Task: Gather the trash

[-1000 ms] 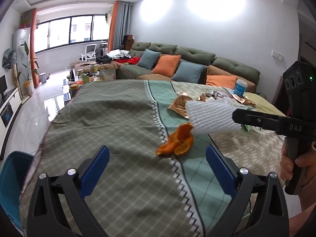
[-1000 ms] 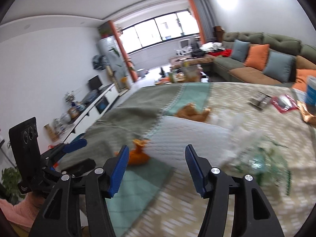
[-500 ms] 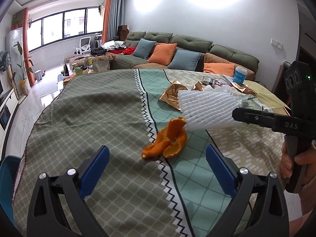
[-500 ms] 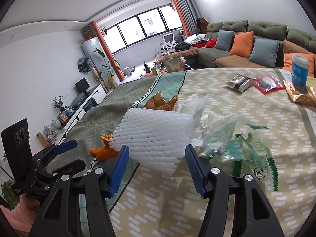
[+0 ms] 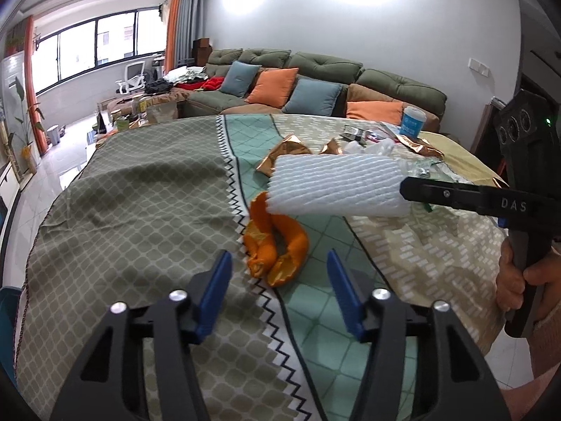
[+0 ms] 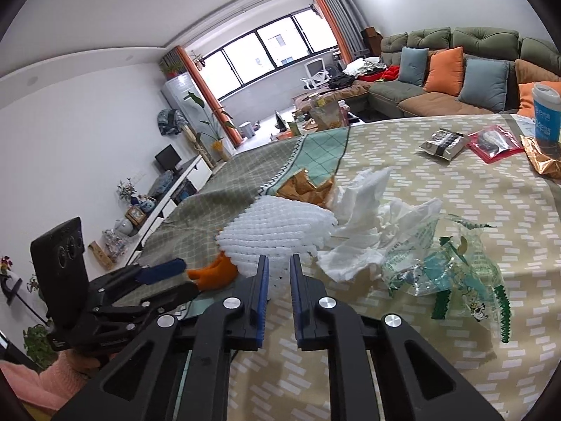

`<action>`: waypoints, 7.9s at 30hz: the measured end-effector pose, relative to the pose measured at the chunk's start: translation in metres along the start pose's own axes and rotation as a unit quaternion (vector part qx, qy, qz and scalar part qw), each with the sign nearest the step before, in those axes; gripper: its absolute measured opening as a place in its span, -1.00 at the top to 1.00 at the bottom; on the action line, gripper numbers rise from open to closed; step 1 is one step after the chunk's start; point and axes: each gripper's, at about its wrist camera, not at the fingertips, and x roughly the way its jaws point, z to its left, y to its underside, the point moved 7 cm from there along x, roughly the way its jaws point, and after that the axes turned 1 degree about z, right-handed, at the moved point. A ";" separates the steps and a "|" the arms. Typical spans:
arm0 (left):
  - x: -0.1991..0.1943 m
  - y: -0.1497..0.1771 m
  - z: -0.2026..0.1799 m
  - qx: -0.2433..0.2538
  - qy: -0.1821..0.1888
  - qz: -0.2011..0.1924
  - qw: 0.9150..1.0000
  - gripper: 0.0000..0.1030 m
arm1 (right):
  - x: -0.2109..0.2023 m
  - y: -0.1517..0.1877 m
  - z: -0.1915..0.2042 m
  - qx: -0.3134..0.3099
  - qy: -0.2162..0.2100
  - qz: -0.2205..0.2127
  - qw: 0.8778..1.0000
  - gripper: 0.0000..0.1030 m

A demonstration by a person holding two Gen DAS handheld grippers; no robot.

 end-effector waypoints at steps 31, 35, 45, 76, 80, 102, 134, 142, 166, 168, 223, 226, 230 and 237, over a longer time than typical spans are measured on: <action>0.028 -0.002 -0.006 0.024 0.018 0.046 0.998 0.68 | 0.001 -0.004 0.004 0.013 -0.034 -0.004 0.999 0.86; 0.021 -0.001 -0.007 0.020 0.017 0.039 0.999 0.71 | -0.005 -0.006 0.008 0.011 -0.040 -0.012 0.999 0.88; -0.024 0.003 0.003 -0.015 0.031 0.000 0.999 0.73 | -0.029 -0.023 0.027 0.004 -0.071 -0.045 0.996 0.89; -0.154 0.053 0.155 -0.157 -0.142 -0.074 0.974 0.73 | 0.087 -0.017 0.192 -0.110 -0.201 0.059 0.972 0.89; -0.164 0.061 0.175 -0.175 -0.161 -0.075 0.968 0.73 | 0.100 -0.017 0.205 -0.121 -0.206 0.068 0.969 0.89; -0.164 0.105 0.248 -0.248 -0.207 -0.044 0.945 0.73 | 0.176 0.017 0.273 -0.188 -0.186 0.141 0.954 0.89; -0.137 0.127 0.283 -0.298 -0.226 -0.019 0.927 -0.05 | 0.211 0.038 0.296 -0.205 -0.176 0.187 0.944 0.50; -0.149 0.092 0.242 -0.237 -0.217 -0.058 0.945 -0.35 | 0.166 0.020 0.270 -0.201 -0.177 0.143 0.953 0.23; -0.063 0.011 0.059 -0.060 -0.045 -0.059 0.995 -0.46 | 0.000 -0.047 0.036 -0.075 0.064 -0.025 0.995 0.02; -0.052 0.007 0.047 -0.050 -0.033 -0.051 0.997 -0.46 | -0.003 -0.051 0.013 -0.064 0.092 -0.027 0.993 0.00; -0.040 0.003 0.046 -0.067 -0.028 0.006 0.997 0.65 | -0.030 -0.080 0.043 -0.057 -0.041 -0.071 0.995 0.94; -0.049 0.006 0.053 -0.074 -0.043 0.001 0.996 0.65 | -0.025 -0.075 0.050 -0.058 -0.054 -0.065 0.995 0.94; -0.060 0.011 0.062 -0.087 -0.048 -0.004 0.995 0.65 | -0.016 -0.070 0.062 -0.061 -0.071 -0.057 0.994 0.94; -0.075 0.025 0.079 -0.108 -0.062 -0.005 0.992 0.65 | 0.001 -0.064 0.084 -0.066 -0.100 -0.040 0.992 0.94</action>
